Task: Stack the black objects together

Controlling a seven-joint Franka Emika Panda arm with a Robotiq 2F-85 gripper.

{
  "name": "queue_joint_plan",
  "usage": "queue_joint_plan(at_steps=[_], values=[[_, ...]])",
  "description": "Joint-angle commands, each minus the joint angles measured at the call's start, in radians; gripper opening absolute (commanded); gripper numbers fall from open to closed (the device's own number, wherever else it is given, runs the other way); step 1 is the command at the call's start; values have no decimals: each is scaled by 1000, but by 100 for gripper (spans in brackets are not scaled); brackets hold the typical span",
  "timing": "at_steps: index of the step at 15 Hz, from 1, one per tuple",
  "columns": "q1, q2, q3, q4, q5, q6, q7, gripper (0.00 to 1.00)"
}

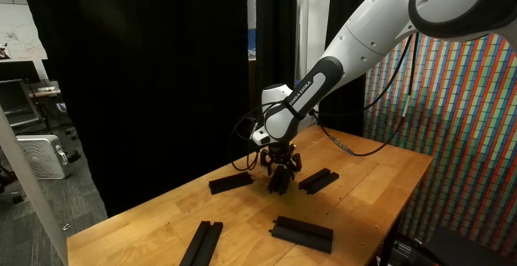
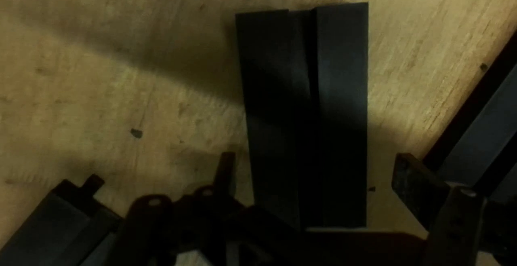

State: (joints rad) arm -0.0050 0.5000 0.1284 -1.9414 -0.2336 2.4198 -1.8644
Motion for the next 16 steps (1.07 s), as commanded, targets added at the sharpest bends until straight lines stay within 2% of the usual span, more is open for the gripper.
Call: queue_joint_plan(at_steps=[1, 12, 13, 15, 16], values=[[-30, 13, 21, 28, 46, -20, -75, 100], [-50, 64, 21, 87, 103, -73, -157, 100], [-50, 68, 21, 95, 106, -82, -160, 80], [-51, 75, 23, 112, 118, -98, -168, 68], [-51, 77, 24, 123, 127, -108, -172, 59]])
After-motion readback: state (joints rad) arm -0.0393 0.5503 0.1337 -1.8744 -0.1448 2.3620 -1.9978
